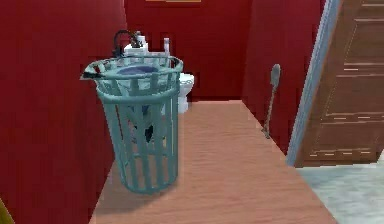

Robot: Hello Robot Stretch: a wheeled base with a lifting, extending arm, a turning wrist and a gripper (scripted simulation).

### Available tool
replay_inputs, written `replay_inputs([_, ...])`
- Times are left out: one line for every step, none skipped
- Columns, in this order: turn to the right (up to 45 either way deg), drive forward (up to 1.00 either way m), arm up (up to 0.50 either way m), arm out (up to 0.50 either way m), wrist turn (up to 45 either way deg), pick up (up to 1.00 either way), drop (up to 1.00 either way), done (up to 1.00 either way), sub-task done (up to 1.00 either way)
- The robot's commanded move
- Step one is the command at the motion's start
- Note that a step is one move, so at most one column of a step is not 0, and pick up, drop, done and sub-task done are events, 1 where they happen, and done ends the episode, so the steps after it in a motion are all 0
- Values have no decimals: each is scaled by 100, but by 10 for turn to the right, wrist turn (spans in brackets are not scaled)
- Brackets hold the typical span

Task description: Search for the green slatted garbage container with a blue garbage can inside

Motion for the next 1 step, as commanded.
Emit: replay_inputs([0, 40, 0, 0, 0, 0, 0, 0, 0])
